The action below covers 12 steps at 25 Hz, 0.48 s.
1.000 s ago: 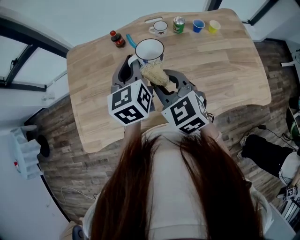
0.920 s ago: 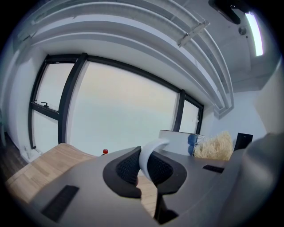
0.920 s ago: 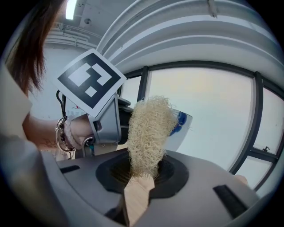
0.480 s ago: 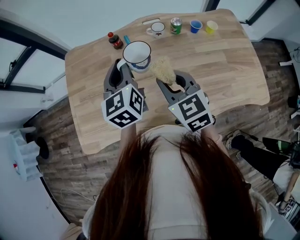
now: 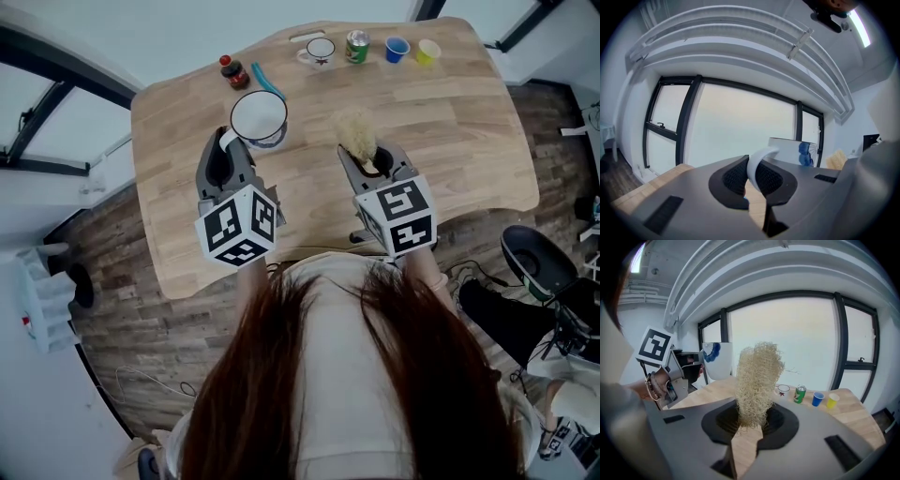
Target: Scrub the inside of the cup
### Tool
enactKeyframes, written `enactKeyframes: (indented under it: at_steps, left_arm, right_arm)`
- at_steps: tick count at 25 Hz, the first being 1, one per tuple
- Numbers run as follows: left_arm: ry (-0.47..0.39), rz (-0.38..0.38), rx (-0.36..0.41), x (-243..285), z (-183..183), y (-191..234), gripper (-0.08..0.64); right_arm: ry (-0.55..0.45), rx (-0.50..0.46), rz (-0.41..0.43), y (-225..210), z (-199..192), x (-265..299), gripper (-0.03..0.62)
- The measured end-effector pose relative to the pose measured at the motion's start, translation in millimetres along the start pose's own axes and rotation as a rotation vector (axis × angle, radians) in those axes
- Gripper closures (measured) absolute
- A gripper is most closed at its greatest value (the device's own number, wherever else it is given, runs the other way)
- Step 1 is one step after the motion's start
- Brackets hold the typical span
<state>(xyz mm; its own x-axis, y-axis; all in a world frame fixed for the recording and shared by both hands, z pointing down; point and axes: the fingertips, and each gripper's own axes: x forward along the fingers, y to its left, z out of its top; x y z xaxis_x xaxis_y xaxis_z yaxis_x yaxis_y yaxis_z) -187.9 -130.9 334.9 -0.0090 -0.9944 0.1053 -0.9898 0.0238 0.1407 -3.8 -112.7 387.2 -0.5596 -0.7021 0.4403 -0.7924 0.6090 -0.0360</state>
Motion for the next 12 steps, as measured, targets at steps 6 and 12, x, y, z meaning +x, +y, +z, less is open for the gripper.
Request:
enactKeyframes:
  at_steps: [6, 12]
  left_arm:
    - [-0.013, 0.045, -0.005, -18, -1, 15, 0.535]
    - [-0.018, 0.102, -0.019, -36, -4, 29, 0.535]
  right_arm:
    - [0.021, 0.078, -0.054, -18, -12, -8, 0.509]
    - [0.036, 0.104, -0.079, -27, -21, -17, 0.509]
